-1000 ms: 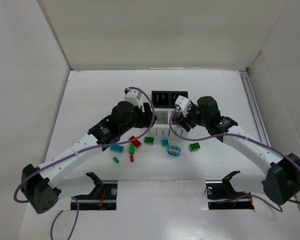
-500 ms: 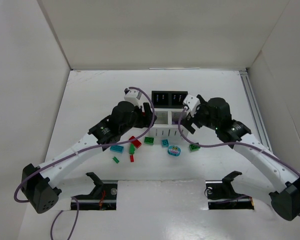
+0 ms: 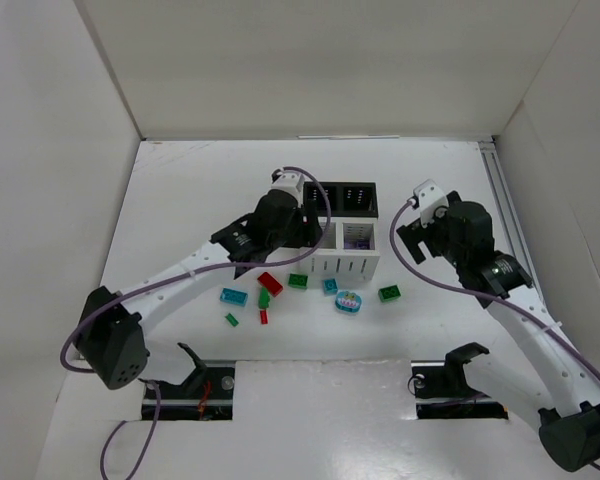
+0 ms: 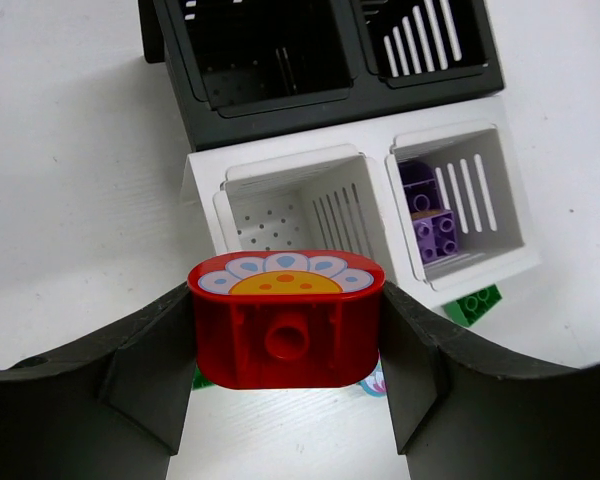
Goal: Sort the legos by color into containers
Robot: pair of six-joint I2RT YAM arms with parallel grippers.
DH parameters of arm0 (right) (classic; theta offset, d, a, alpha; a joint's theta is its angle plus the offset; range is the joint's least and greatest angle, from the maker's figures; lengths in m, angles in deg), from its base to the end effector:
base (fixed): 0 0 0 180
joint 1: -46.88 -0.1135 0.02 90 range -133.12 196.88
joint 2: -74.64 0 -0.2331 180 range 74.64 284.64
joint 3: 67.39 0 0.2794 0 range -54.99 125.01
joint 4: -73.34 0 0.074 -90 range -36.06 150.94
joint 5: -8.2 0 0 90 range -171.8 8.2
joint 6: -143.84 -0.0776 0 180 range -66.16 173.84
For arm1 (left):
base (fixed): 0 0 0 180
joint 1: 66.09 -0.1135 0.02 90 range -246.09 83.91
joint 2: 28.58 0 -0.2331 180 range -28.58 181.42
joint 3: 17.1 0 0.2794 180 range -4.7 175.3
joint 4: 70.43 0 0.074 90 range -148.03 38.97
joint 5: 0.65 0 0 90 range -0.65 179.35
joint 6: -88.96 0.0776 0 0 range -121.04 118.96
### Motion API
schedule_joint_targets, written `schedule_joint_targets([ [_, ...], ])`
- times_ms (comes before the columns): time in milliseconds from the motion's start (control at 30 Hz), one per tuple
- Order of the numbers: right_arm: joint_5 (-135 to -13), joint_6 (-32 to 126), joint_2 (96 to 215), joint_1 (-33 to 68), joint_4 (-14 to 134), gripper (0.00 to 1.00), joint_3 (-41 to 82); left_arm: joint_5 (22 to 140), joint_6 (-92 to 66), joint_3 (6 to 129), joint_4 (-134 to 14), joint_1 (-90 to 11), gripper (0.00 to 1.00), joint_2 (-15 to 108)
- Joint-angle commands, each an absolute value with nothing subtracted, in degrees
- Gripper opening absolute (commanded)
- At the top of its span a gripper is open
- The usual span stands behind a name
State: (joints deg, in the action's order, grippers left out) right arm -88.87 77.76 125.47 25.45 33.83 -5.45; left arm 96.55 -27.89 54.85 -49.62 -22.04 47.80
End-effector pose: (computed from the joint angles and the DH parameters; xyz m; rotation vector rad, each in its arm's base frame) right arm 0.2639 0.0933 0.2762 -0.7257 1.9343 -0.1542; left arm 0.2801 -0.2574 0.2541 0.2278 2.0581 -0.6549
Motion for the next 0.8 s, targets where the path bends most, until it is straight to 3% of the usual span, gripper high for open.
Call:
schedule_joint_targets([
  [0,-92.44,76.08,123.94,27.10,32.46,1.00,-5.95,97.96,-27.94,58.58,-49.94,-21.97,0.41,50.68],
  [233,-91.12,76.08,122.80,27.63,32.99,1.00,-7.09,96.90,-27.94,61.92,-49.41,-21.97,0.44,55.09],
  [400,-89.72,76.61,122.80,27.63,33.52,1.00,-7.62,98.49,-27.41,62.54,-48.27,-20.13,0.70,56.24],
  [767,-81.90,79.06,119.39,25.71,34.66,1.00,-8.15,98.40,-28.55,61.31,-46.95,-19.60,1.00,50.01],
])
